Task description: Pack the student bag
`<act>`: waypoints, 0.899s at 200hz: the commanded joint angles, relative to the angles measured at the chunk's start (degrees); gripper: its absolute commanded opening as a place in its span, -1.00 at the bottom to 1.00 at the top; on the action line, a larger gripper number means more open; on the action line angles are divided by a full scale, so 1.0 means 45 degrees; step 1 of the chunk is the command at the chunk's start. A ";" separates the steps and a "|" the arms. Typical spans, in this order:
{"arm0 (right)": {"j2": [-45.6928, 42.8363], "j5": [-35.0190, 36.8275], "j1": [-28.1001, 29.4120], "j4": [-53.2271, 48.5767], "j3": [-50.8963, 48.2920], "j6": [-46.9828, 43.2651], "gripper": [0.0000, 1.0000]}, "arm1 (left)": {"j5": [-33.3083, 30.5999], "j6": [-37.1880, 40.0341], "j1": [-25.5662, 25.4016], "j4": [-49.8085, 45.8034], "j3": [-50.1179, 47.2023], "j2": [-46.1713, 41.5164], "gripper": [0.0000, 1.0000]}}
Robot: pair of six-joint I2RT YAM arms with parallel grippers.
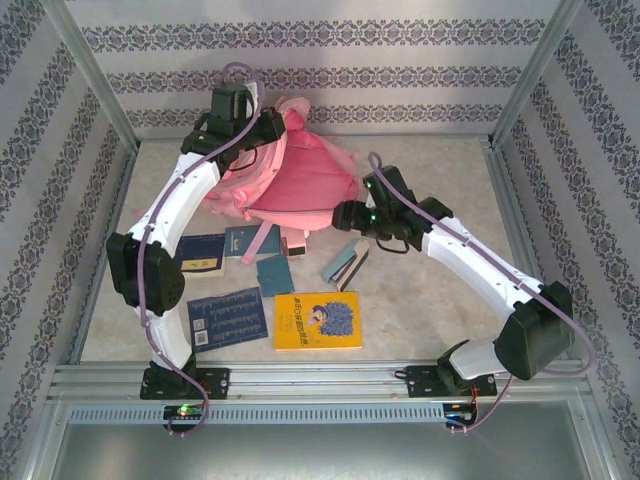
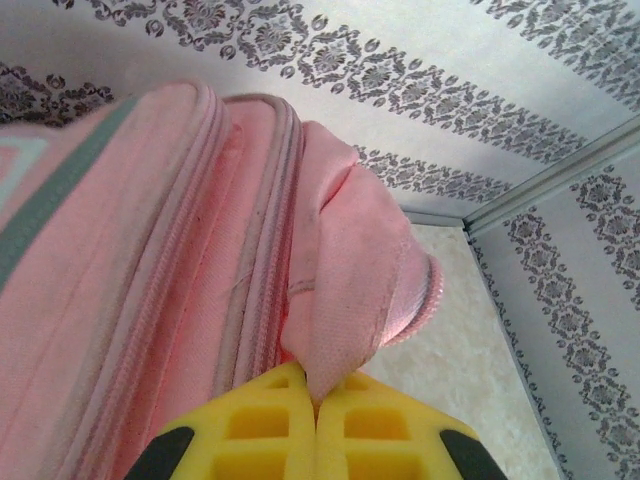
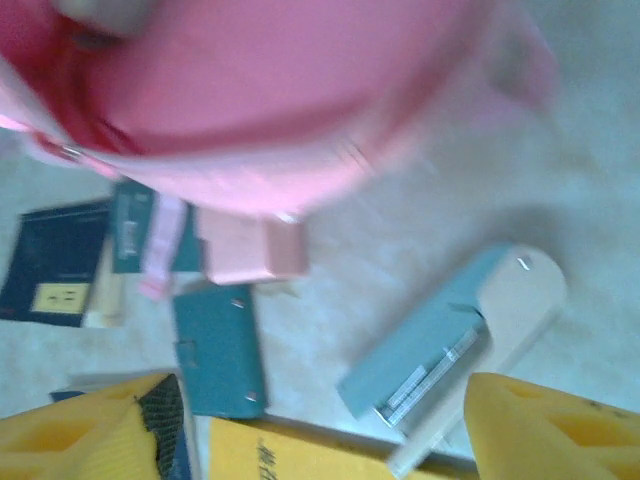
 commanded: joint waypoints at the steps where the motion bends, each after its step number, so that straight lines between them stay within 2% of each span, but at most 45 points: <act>1: -0.0272 0.0428 -0.0010 -0.0904 -0.1048 0.1248 0.39 | 0.1178 -0.0967 0.0143 0.2603 -0.0189 0.0132 -1.00; 25: 0.0076 0.0372 -0.0075 -0.0814 -0.1786 0.2774 0.23 | 0.1463 -0.1308 0.0145 0.3302 -0.0940 0.0157 -1.00; 62: 0.0593 -0.0424 -0.0183 0.1187 -0.3228 0.4756 0.15 | 0.1549 -0.1644 0.0153 0.3961 -0.2340 -0.0203 -1.00; 111: 0.1878 -0.1178 -0.0062 0.2546 -0.3287 0.5083 0.04 | 0.1509 -0.1757 0.0130 0.3982 -0.3279 -0.0711 -1.00; 180: 0.2792 -0.0865 0.0185 0.2305 -0.3283 0.5235 -0.15 | 0.1470 -0.1642 0.0108 0.3703 -0.3625 -0.1152 -1.00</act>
